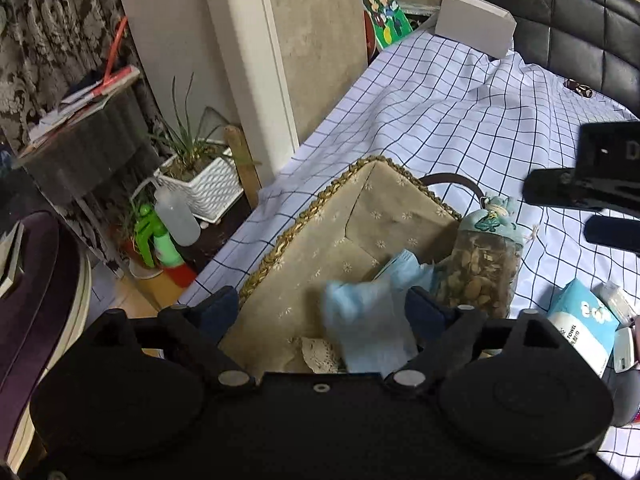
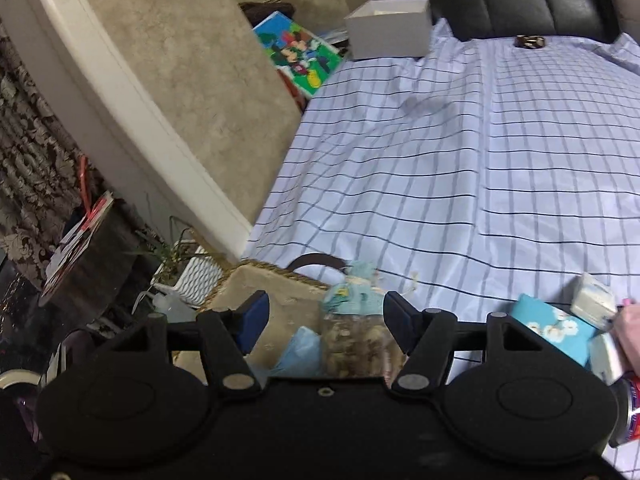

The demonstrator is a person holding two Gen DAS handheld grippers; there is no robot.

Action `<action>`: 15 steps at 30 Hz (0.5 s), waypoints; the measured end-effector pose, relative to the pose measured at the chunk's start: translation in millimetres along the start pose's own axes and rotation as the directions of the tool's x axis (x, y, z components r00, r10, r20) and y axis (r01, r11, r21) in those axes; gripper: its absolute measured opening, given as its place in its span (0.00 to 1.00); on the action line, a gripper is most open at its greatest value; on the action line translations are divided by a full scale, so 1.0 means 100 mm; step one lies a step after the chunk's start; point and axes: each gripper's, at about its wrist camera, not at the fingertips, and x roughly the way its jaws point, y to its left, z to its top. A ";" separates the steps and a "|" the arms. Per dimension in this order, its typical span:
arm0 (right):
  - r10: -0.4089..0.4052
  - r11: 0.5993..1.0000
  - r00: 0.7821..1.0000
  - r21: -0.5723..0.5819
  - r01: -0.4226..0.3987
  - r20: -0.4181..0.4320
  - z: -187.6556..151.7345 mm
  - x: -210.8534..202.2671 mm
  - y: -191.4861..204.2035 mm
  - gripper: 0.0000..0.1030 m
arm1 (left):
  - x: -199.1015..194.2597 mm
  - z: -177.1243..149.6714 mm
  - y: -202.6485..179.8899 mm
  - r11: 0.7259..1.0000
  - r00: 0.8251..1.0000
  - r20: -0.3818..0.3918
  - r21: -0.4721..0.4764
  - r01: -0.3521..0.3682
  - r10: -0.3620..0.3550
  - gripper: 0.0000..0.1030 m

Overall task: Organize soft objects
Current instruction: 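Carry the mask and jar to the basket and open both tools inside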

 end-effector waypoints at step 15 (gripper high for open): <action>-0.100 0.994 0.994 0.028 0.101 -0.042 -0.04 -0.14 -0.28 0.61 | 0.01 0.00 -0.04 1.000 1.000 -0.017 -0.004 0.025 -0.025 0.87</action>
